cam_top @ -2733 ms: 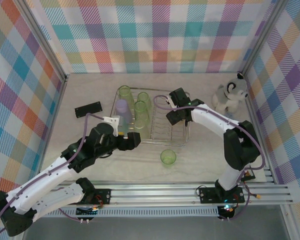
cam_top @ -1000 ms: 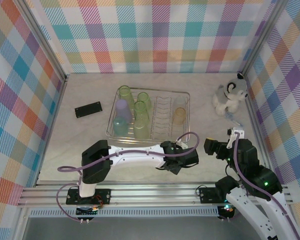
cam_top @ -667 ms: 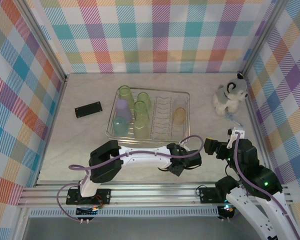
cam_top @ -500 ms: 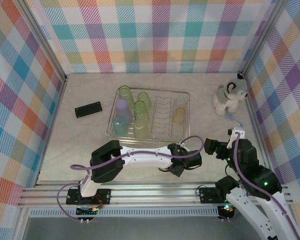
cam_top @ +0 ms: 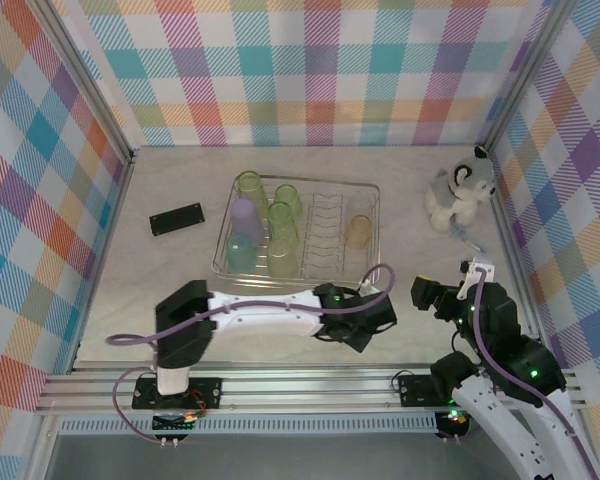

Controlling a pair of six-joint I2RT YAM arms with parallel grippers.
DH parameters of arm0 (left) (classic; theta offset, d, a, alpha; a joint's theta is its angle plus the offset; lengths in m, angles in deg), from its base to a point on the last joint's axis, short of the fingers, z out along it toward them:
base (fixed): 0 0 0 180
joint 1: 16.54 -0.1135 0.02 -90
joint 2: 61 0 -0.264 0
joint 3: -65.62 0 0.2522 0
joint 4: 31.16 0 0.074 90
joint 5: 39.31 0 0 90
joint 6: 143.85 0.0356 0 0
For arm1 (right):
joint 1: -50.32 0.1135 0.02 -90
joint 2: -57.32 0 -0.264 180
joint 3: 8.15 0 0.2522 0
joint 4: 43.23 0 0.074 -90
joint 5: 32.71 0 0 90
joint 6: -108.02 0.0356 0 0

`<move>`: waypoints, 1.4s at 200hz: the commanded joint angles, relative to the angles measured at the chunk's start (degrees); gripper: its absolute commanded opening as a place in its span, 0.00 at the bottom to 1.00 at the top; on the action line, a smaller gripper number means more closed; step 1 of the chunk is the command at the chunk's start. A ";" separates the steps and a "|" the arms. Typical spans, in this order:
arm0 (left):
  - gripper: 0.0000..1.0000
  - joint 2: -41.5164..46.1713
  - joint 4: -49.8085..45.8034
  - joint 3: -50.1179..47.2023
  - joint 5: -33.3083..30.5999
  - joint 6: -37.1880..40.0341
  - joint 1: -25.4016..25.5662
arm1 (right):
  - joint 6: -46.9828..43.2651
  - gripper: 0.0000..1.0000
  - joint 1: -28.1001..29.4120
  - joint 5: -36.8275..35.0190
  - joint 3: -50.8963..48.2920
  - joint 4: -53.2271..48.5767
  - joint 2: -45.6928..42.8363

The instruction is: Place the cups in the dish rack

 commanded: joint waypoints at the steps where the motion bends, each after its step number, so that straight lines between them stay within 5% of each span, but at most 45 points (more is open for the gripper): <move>1: 0.00 10.96 11.94 -4.39 3.54 2.29 -1.25 | 1.92 0.99 -0.08 -0.79 -0.20 0.00 -1.02; 36: 0.00 25.60 29.66 -16.68 7.22 -1.03 -5.41 | 5.42 0.99 -0.08 1.50 0.26 -0.18 -0.95; 88: 0.00 40.72 50.17 -33.70 16.82 -11.54 -15.59 | 4.80 0.99 -0.08 23.17 8.47 3.30 15.19; 155: 0.00 43.41 72.92 -43.62 25.97 -23.06 -21.79 | 15.14 0.99 -0.08 52.12 9.48 31.44 27.86; 280: 0.00 35.75 89.97 -43.77 31.70 -31.35 -24.03 | 18.02 0.93 -0.08 57.67 3.35 38.17 31.61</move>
